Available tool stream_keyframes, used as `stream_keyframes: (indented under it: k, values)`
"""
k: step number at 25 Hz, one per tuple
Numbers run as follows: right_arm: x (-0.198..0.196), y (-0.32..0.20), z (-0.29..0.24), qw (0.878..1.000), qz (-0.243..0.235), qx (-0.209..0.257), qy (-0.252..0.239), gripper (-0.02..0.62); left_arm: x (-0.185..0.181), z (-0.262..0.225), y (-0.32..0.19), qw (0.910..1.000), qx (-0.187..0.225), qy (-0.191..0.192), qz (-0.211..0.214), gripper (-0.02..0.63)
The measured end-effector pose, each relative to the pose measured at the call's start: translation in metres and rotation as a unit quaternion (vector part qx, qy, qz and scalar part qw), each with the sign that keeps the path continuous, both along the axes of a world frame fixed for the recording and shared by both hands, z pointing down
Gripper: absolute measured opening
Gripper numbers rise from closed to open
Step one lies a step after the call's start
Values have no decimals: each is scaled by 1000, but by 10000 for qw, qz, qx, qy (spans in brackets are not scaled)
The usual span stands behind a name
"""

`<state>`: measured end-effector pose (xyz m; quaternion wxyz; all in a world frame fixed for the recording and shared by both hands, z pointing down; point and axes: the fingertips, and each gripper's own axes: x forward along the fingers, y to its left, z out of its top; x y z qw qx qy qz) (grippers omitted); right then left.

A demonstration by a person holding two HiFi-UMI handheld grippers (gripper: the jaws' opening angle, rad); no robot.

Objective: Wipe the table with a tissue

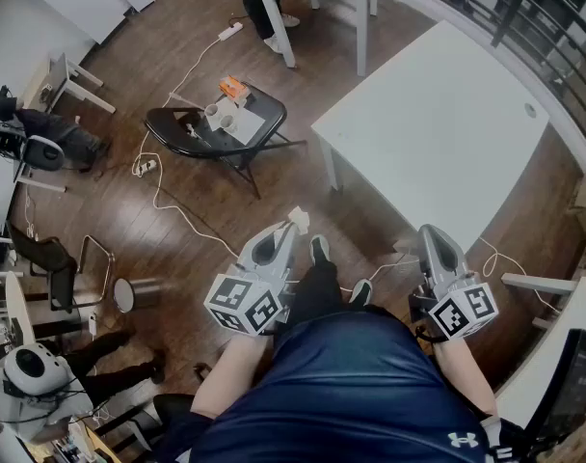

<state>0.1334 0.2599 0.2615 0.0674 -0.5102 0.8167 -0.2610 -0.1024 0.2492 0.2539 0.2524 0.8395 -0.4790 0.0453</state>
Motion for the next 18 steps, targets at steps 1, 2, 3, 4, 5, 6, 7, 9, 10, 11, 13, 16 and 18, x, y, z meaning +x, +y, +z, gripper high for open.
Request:
stream_keyframes:
  k: [1, 2, 3, 4, 5, 6, 7, 9, 10, 11, 13, 16, 18]
  values:
    - [-4, -11, 4, 10000, -9, -3, 26, 11, -6, 4, -13, 10000, 11, 0, -21, 19]
    - [-8, -23, 7, 10000, -17, -6, 54, 11, -13, 8, -26, 10000, 18, 1, -43, 18]
    - [-12, -34, 11, 10000, -19, -13, 85, 11, -19, 12, -40, 10000, 15, 5, -62, 18]
    - [-15, -46, 14, 9999, -9, -25, 123, 11, -26, 17, -53, 10000, 3, 12, -77, 18]
    - [-18, -58, 16, 9998, 20, -47, 166, 11, -32, 22, -67, 10000, -14, 21, -79, 19]
    - [-21, -71, 19, 9997, 70, -77, 215, 11, -38, 27, -82, 10000, -31, 32, -66, 18]
    - [-23, -84, 20, 9995, 137, -117, 267, 11, -44, 32, -97, 10000, -42, 35, -36, 18]
    - [-27, -108, 23, 9987, 282, -207, 374, 11, -54, 42, -128, 10000, -43, -18, 60, 20]
    - [-29, -120, 24, 9982, 349, -247, 421, 11, -58, 48, -143, 9999, -41, -67, 118, 18]
    - [-31, -131, 25, 9977, 410, -286, 458, 11, -62, 54, -157, 9998, -44, -112, 178, 18]
    - [-34, -154, 28, 9967, 518, -367, 506, 11, -68, 66, -187, 9993, -70, -186, 307, 18]
    - [-36, -182, 37, 9946, 679, -492, 620, 11, -69, 85, -227, 9978, -106, -332, 571, 19]
    - [-33, -195, 47, 9925, 802, -634, 665, 11, -64, 97, -246, 9961, -186, -429, 754, 19]
